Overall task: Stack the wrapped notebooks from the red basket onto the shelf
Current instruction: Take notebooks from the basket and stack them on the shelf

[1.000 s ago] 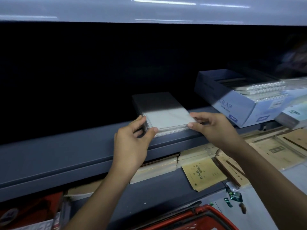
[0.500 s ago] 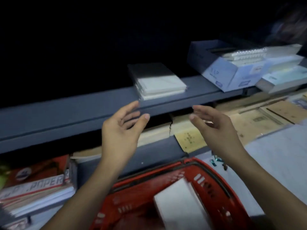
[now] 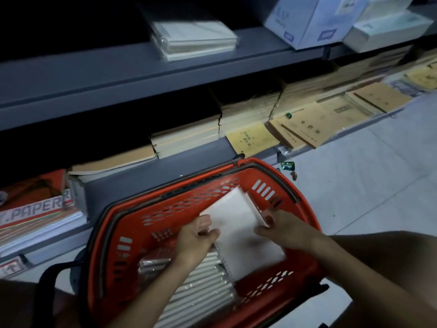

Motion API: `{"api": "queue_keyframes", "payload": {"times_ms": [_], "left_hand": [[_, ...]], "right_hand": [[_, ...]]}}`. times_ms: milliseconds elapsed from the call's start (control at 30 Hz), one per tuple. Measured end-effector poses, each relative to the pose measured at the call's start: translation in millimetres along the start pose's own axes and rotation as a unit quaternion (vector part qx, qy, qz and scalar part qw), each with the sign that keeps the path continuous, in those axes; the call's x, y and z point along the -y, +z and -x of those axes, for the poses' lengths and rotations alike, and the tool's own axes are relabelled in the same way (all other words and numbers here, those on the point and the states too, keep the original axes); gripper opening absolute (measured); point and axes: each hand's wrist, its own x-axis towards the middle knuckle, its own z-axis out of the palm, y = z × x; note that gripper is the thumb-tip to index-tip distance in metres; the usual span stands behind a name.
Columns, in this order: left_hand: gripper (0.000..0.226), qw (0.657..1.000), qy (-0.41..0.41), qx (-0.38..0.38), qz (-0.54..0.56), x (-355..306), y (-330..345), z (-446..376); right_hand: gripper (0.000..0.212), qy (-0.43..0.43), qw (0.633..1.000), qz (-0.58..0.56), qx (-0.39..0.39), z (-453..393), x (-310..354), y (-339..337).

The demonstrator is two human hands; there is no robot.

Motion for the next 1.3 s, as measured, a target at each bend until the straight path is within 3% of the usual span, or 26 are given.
{"api": "queue_keyframes", "payload": {"times_ms": [267, 467, 567, 667, 800, 1000, 1167, 1300], "left_hand": [[0.019, 0.978, -0.189, 0.077, -0.043, 5, 13, -34], [0.011, 0.972, -0.221, 0.076, 0.030, 12, 18, -44], [0.013, 0.974, -0.199, 0.082, 0.065, 8, 14, -37], [0.022, 0.982, -0.142, 0.078, 0.100, 3, 9, -29], [0.029, 0.980, -0.100, 0.064, 0.161, -3, 4, -19], [0.036, 0.973, -0.057, 0.063, 0.214, -19, 0, 8], [0.068, 0.953, 0.016, 0.131, 0.271, -53, -22, 39], [0.072, 0.941, 0.112, 0.193, 0.254, -101, -56, 59]], "right_hand": [[0.026, 0.013, 0.997, 0.060, -0.043, -8, 4, 26], [0.028, -0.016, 0.984, 0.119, -0.131, -17, 3, 40], [0.032, 0.008, 0.987, 0.066, -0.149, -20, 3, 44], [0.014, 0.020, 0.984, -0.030, -0.172, -17, 5, 37], [0.036, 0.016, 0.972, -0.098, -0.213, -10, 11, 25], [0.017, -0.042, 0.950, -0.192, -0.242, 10, 24, -1], [0.011, -0.055, 0.885, -0.396, -0.237, 50, 39, -37], [0.016, -0.068, 0.827, -0.514, -0.215, 83, 61, -65]]}}
